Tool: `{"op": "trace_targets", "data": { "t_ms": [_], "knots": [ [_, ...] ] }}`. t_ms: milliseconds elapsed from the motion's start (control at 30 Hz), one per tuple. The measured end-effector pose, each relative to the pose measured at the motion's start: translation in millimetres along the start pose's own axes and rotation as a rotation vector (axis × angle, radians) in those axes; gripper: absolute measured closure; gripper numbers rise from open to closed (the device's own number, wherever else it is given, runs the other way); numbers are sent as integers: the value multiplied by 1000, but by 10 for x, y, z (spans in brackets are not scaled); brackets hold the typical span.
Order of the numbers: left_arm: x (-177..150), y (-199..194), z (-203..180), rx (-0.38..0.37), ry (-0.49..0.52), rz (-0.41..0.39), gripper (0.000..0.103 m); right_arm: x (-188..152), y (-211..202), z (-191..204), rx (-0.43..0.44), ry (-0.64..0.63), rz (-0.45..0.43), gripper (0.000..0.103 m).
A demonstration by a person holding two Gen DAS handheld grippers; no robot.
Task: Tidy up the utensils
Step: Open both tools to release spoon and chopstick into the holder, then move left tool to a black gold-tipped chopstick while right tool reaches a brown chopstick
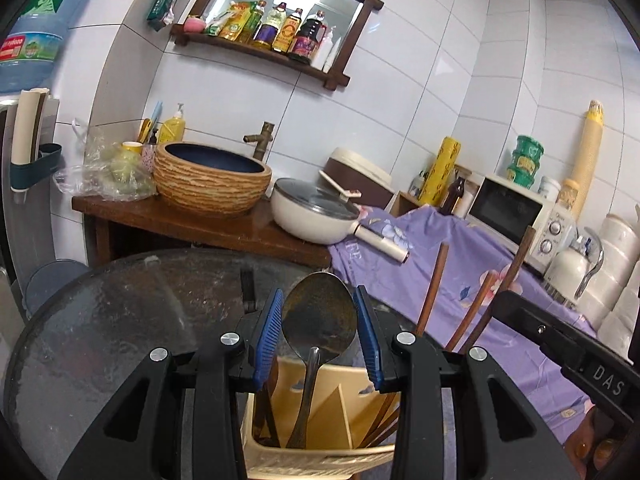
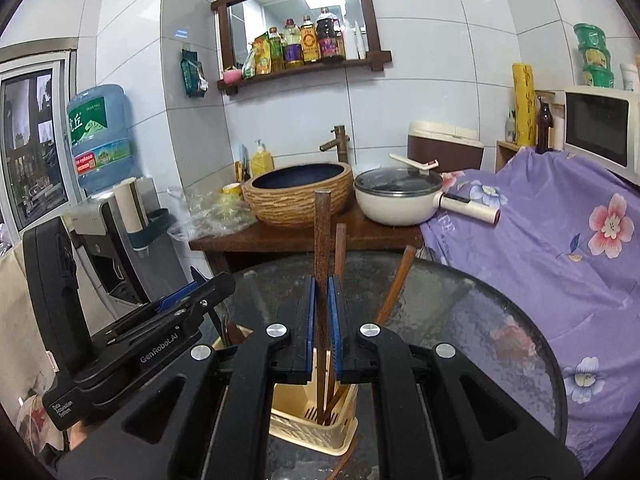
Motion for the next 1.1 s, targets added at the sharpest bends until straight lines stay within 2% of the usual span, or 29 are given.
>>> {"op": "trace_targets", "data": {
  "t_ms": [167,333,400,433,467,500,533,633,800,933,1100],
  "knots": [
    [-211,-16,33,6,21,40,68,-203,13,-13,-8,2,20,96],
    [-386,-11,60,15,38,88,67,-215,-9,-39,-11,10,6,95],
    [-403,-27,60,16,51,90,66,-227,-11,-39,-2,18,20,92],
    [-393,-50,53,14,59,84,63,-230,-23,-44,-1,23,19,79],
    [-376,-84,50,16,69,77,55,-216,-48,-58,-7,29,4,58],
    [-363,-110,36,18,72,71,48,-200,-100,-80,-21,30,-20,51],
    [-342,-165,34,19,76,60,47,-195,-142,-94,-34,23,-32,49],
    [-304,-343,25,9,97,42,39,-212,-281,-108,-37,11,-43,50],
    [-365,-607,166,50,105,49,24,-367,-515,-158,-47,15,-26,50],
    [-561,-796,378,84,81,112,20,-641,-654,-159,-37,27,31,49],
    [-882,-949,524,114,111,201,15,-1062,-754,-144,-25,37,123,49]
  ]
}}
Point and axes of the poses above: each gripper's, at about its wrist camera, not at the fingertips, and y roughly the way its jaws point, z to its left, x to its top, the point moved 8 cm from there along y, roughly the way its jaws point, and after that the axes turned 15 degrees about -z, right-handed, at the moved point
